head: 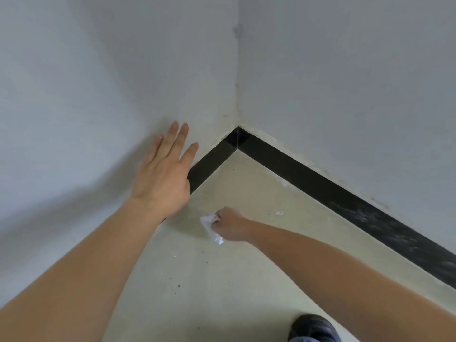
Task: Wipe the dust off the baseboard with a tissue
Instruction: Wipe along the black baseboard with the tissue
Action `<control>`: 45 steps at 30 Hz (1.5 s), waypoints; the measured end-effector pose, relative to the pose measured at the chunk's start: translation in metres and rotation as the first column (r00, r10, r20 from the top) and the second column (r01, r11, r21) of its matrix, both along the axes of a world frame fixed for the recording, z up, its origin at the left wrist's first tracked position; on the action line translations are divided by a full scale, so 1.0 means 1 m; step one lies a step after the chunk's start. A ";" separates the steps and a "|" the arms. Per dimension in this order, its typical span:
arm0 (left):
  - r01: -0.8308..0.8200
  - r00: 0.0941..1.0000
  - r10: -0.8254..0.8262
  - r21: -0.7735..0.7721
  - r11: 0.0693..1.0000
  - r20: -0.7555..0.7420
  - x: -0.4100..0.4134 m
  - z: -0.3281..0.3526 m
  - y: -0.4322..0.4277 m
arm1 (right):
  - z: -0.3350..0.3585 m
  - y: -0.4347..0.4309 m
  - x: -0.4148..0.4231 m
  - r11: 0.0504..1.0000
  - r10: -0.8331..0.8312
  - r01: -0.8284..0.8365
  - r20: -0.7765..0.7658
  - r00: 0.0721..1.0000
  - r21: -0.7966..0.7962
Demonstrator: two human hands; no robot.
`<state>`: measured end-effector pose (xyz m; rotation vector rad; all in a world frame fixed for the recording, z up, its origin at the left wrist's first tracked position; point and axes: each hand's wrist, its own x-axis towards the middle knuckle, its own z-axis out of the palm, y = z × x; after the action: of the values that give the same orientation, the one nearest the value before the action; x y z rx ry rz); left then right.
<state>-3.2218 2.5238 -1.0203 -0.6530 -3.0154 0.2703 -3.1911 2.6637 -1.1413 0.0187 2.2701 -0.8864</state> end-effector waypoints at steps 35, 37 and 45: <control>0.291 0.955 -0.256 0.324 0.900 -0.147 -0.070 -0.061 0.173 | -0.013 0.214 -0.004 -0.017 0.887 -0.352 0.177 0.427 0.936; 0.309 0.950 -0.270 0.339 0.889 -0.157 -0.064 -0.063 0.178 | -0.007 0.233 0.017 -0.082 0.893 -0.371 0.234 0.385 0.925; 0.606 0.785 -0.518 0.247 0.757 -0.339 -0.035 -0.071 0.209 | -0.002 0.257 0.098 0.089 0.616 -0.343 0.220 0.757 0.935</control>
<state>-3.2565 2.7330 -1.0913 -1.3244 -2.3750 -0.1903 -3.0927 2.9205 -1.1435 -0.3210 2.3868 1.0277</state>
